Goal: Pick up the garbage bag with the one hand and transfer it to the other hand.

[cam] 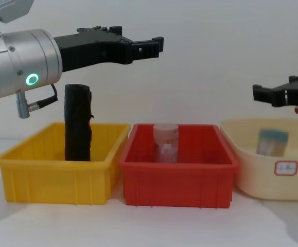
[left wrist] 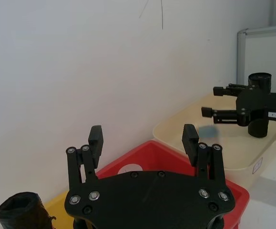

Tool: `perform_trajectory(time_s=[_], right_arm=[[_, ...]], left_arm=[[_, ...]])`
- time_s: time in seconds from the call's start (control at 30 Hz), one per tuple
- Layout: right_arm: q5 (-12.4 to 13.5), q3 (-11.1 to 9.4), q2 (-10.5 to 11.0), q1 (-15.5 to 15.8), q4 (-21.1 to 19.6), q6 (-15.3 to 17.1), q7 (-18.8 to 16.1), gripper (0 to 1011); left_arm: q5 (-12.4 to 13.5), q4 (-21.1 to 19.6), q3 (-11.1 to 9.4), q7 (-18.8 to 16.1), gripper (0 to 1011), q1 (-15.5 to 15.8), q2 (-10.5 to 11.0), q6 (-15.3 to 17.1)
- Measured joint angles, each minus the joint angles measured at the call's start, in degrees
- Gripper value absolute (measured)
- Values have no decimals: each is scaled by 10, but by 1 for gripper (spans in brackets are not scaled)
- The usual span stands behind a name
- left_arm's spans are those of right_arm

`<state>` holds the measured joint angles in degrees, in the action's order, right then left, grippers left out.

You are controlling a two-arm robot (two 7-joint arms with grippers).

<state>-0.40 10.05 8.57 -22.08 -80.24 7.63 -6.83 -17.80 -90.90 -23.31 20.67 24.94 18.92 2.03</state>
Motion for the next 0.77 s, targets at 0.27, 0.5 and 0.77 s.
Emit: perform_trajectory(time_s=[0.27,0.5,0.77], right_arm=[[-7,-1,4,7,3,-3,-1,999],[6,-10,3,22,-19,-3,-13,1001],[26,-19,1,39,-49,0,-27,1001]], left_arm=[[0,0,0,0,1001,0,0,0],[0,0,0,0,1001,0,0,0],[0,0,0,0,1001,0,0,0]])
